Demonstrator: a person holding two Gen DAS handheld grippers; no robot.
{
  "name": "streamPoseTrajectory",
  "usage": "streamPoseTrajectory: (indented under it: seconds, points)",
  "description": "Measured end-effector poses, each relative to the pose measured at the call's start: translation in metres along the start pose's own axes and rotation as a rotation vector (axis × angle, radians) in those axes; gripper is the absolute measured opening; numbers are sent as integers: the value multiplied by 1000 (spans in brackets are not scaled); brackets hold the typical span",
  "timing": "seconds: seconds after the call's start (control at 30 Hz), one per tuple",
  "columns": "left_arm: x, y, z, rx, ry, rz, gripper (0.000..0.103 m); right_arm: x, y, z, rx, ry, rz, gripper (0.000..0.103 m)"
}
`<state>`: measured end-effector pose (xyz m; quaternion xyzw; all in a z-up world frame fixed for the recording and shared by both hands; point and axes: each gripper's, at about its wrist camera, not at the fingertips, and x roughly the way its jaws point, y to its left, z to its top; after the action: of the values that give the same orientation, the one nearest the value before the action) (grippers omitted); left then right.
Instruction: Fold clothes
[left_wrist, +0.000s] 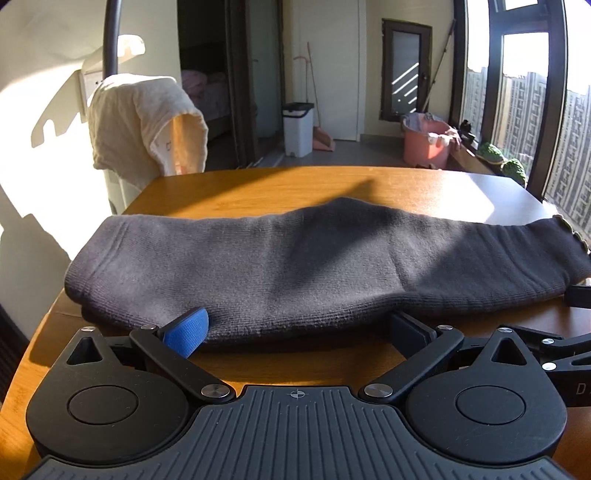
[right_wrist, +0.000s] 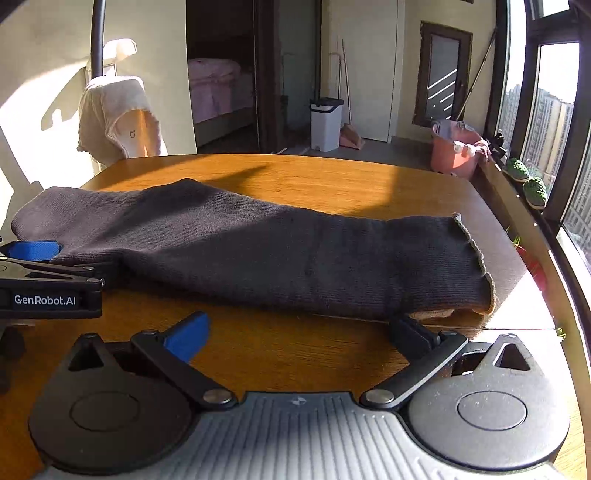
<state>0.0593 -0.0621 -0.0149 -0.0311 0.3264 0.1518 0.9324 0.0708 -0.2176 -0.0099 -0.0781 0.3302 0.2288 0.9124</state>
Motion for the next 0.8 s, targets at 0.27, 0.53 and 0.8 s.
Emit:
streamPoseTrajectory:
  seconds: [0.27, 0.53, 0.8]
  points:
    - [-1, 4, -1, -19, -4, -31, 103, 1, 1, 1, 3, 1, 0, 103]
    - [-3, 10, -1, -43, -15, -61, 103, 1, 1, 1, 3, 1, 0, 103]
    - [-4, 14, -1, -55, -21, -85, 103, 1, 1, 1, 3, 1, -1, 103]
